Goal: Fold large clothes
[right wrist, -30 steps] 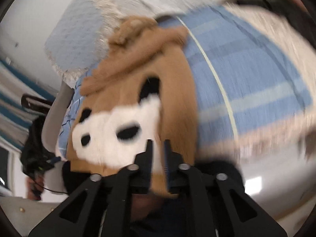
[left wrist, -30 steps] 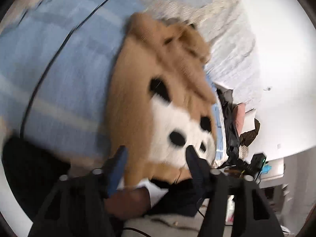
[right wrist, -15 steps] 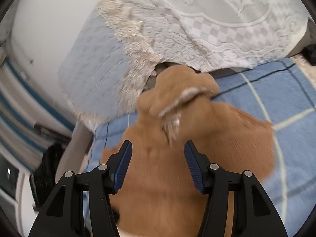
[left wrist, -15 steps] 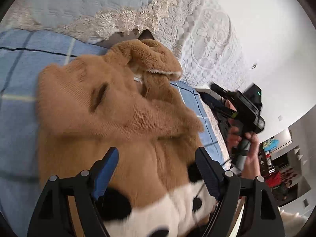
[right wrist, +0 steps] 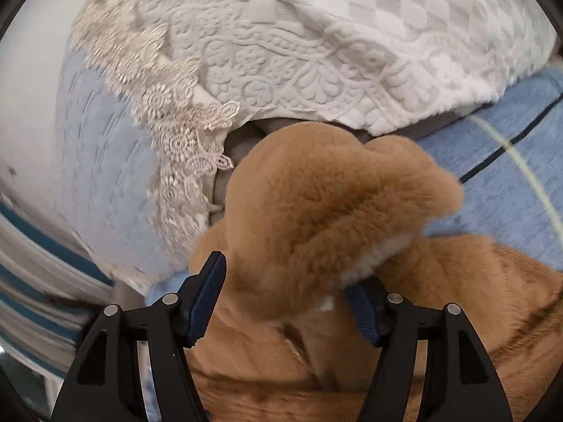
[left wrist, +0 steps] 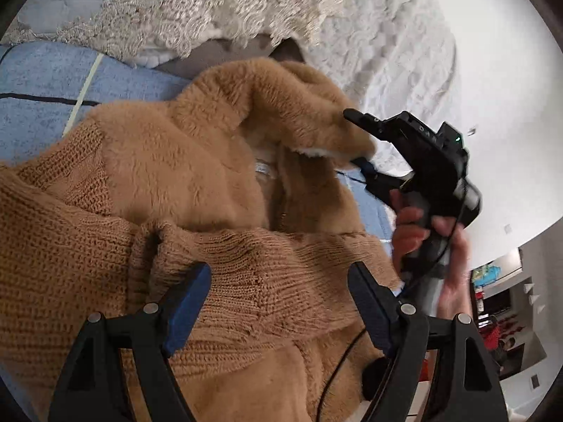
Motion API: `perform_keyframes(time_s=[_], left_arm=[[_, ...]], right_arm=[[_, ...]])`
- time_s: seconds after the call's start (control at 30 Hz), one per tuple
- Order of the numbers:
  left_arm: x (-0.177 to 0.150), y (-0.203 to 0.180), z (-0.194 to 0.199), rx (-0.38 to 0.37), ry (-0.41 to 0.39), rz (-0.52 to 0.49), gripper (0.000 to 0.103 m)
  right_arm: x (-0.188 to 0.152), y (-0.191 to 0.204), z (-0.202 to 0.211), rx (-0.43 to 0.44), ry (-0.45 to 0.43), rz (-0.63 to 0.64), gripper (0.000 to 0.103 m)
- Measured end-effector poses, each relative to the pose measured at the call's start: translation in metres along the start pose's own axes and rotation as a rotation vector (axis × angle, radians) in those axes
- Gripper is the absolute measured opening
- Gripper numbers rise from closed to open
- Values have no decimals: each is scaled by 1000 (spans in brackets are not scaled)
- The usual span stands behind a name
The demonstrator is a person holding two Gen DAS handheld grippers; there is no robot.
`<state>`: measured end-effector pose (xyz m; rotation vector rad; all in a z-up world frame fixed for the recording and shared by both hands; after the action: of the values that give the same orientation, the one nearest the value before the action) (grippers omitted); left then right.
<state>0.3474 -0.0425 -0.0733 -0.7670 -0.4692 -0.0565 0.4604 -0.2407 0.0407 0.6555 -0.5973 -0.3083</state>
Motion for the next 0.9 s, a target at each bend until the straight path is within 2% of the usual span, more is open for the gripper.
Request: perform_keyframes(time_s=[0.03,0.13,0.33,0.4,0.53,0.63,0.7,0.8,0.87,0.9], left_arm=[[1,3,-3,-1,-2,12,81],[3,9,-5,-5,-3,57,81],[-2,10,6,4,-11,104,81],[-1,12,10,16,-24,118,81],[-3,18,22,34,-50,157,81],[-4,24,35,54,-82,188,81],[-7,28,45,51,-111,213,81],[-11,28,56,41,-119,242,81],[-11,19,66,0,-158,230,81],[-10,12,71,-5,-170,208,81]], right_arm=[[0,-1,-1,8,9,-17,32],[-1,4,11,77,-22,-36,16],[-25,31,70,229,-83,-5,13],[-51,41,102,287,-101,20,13],[-116,41,147,382,-131,-35,12],[-173,22,163,372,-150,-106,12],[-201,6,158,324,-143,-145,12],[-232,-25,124,283,-12,-260,13],[-243,-44,106,236,34,-307,13],[-246,-55,99,185,38,-320,14]])
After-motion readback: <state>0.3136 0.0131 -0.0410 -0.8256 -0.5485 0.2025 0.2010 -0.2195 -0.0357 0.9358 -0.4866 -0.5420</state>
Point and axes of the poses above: each gripper's, at about its wrist camera, not at the fingertips, and z roughly against the way its jaws point, y to its left, x to its top, the point moved 5 cm from there along -z, roughly the way its jaws point, and after that the axes turned 4 degrees about -x, right-handed, at the moved point
